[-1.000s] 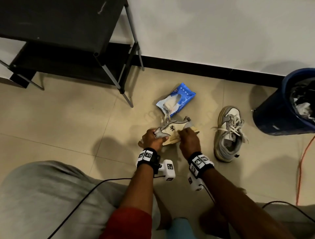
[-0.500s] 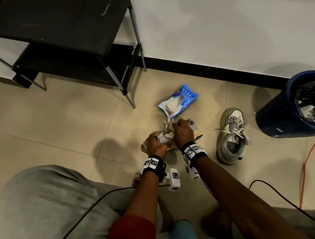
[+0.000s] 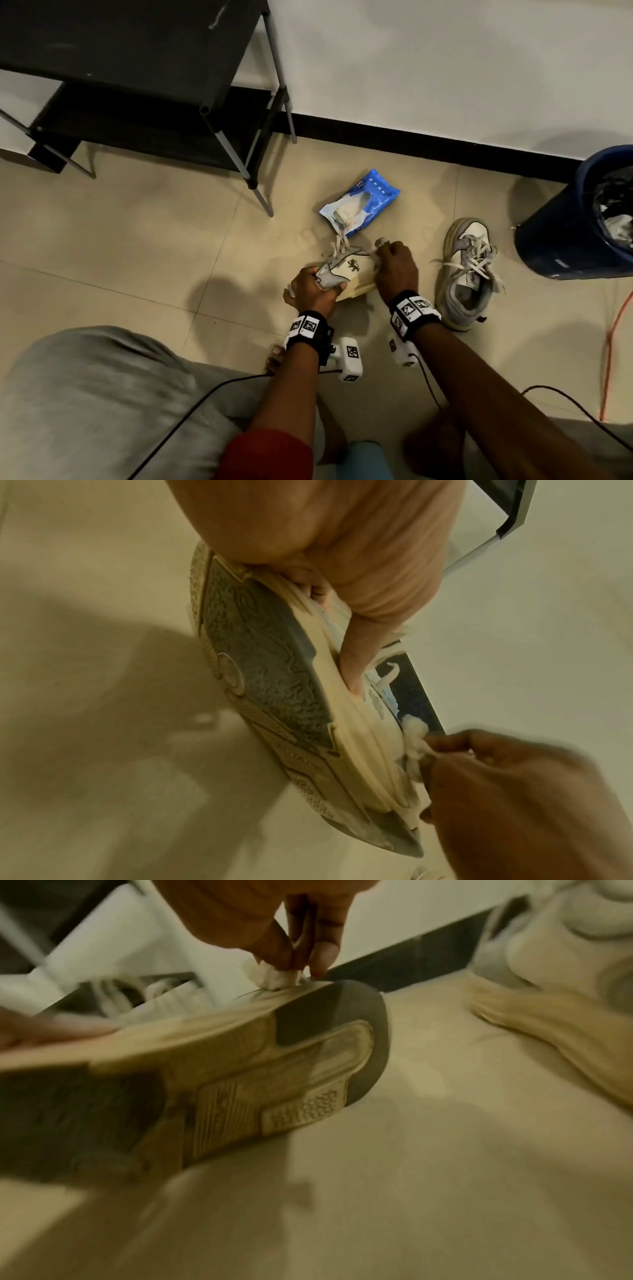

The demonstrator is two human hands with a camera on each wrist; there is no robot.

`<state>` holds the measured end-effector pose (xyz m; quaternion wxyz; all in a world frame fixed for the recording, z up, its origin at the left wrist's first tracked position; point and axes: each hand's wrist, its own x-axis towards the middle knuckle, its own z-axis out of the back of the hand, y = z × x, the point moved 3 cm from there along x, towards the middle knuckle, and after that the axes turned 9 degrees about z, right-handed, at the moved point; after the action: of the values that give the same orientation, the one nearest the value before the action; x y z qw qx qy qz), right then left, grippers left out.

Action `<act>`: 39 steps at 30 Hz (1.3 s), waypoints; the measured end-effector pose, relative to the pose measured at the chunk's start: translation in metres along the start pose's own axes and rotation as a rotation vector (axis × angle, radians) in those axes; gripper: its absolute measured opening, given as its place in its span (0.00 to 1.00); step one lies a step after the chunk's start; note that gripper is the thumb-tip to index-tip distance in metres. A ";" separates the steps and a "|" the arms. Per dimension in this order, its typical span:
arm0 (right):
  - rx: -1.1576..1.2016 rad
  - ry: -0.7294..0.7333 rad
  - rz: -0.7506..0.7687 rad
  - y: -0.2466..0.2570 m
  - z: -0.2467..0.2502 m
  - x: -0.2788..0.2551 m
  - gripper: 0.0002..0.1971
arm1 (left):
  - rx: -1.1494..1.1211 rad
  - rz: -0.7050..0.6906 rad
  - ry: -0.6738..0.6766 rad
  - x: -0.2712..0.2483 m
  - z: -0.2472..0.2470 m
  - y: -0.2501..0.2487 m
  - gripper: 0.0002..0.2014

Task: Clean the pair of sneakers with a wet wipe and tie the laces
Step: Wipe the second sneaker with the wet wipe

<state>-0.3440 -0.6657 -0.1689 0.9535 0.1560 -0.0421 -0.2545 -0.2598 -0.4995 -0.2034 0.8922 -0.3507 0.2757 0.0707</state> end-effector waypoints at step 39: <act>0.004 -0.055 0.313 0.036 -0.021 -0.047 0.12 | 0.023 0.059 0.092 0.017 0.001 -0.010 0.33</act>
<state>-0.3645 -0.6068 -0.1770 0.9797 0.1424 -0.0923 -0.1069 -0.2421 -0.5072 -0.2062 0.8801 -0.3351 0.3273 0.0775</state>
